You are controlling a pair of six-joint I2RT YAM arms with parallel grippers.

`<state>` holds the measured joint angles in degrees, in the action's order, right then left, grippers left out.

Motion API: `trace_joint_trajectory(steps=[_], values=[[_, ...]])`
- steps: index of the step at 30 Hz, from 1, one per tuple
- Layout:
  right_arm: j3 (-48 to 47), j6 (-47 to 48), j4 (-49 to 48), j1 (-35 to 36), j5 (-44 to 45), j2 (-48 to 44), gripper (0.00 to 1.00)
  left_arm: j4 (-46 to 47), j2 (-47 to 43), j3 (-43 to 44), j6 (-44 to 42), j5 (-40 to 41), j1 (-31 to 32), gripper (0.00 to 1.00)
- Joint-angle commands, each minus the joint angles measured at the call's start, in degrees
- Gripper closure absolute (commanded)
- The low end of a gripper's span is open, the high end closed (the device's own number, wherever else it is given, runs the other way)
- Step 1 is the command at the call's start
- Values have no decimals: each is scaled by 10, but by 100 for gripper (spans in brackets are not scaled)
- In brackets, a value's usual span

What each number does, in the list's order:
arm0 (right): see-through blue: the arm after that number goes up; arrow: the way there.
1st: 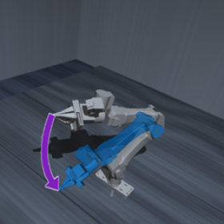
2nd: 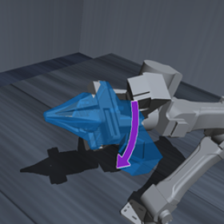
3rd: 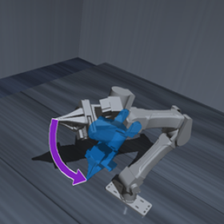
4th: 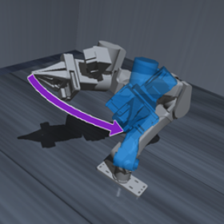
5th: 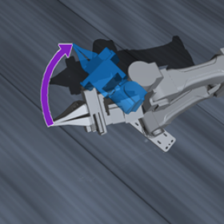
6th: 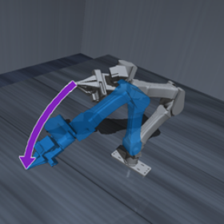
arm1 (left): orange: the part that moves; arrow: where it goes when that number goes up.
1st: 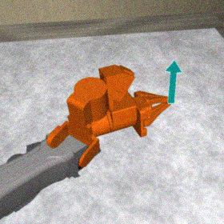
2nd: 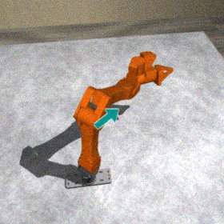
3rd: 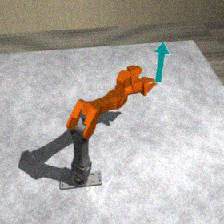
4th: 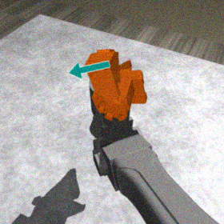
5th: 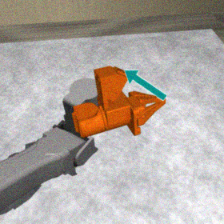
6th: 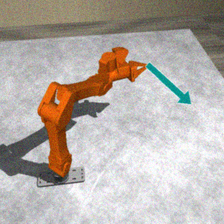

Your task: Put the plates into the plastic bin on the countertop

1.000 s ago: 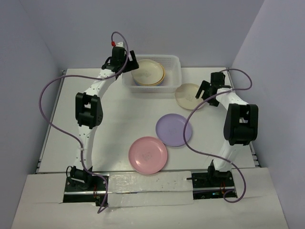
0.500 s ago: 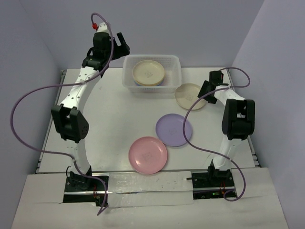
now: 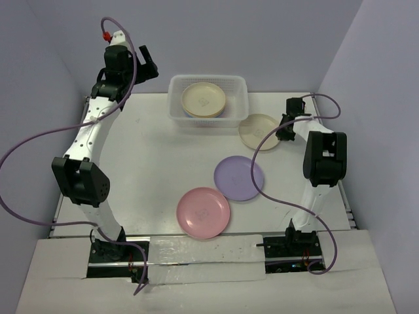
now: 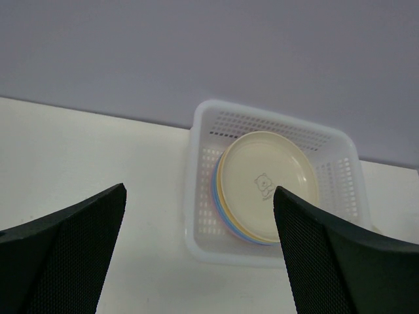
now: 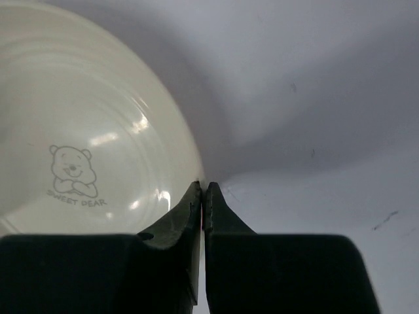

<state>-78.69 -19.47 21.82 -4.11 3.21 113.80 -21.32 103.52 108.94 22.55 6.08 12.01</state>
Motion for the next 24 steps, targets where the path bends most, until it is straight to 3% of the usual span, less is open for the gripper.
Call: trace_joint_trajectory(steps=[1, 7, 14, 18, 24], values=[[-24, 0, 4, 2, -3, -17, 100, -6, -54, -23, -15, -8, -23, 1], [-3, 6, 43, -12, -49, -153, 100, -25, -109, -94, -10, -47, -81, 1], [-87, 3, 87, -13, -36, -258, 100, -4, -191, -229, -49, -65, -141, 1], [-130, -14, 56, 7, -42, -260, 100, 5, -224, -286, -71, -86, -159, 1], [-277, -42, 47, 92, -33, -143, 100, 19, -262, -349, -96, -107, -161, 1]])
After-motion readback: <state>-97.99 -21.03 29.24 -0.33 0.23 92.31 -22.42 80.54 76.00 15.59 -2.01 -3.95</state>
